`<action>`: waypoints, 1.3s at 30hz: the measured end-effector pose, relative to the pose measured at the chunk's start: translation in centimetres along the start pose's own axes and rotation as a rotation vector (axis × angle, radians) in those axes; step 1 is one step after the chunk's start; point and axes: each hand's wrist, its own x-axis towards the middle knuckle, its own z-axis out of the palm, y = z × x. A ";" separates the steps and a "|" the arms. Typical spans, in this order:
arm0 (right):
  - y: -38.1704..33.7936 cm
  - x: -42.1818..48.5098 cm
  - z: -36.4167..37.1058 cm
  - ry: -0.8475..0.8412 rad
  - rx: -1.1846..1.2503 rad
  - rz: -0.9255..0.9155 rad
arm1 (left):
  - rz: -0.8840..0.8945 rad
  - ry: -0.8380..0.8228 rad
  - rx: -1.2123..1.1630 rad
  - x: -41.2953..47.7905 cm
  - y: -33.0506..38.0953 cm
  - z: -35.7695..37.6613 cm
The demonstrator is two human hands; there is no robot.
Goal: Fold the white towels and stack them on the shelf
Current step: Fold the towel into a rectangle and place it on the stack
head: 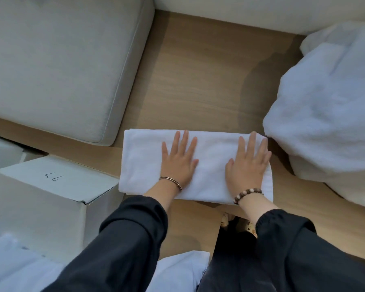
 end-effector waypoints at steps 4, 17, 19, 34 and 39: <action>1.6 1.2 1.6 -0.079 -0.123 -0.049 | 0.006 0.040 0.026 0.5 -0.2 1.7; 2.1 0.7 2.5 -0.124 -0.090 -0.161 | 0.111 0.127 0.033 1.2 0.1 1.9; 2.3 0.9 2.5 -0.137 -0.110 -0.144 | 0.127 0.082 0.070 2.0 0.3 1.6; 10.6 0.0 -12.9 -0.155 0.059 -0.326 | 0.229 -0.017 -0.081 1.0 11.6 -8.8; 18.0 2.9 -16.9 -0.132 -0.049 -0.091 | 0.141 -0.021 -0.374 4.3 21.1 -13.6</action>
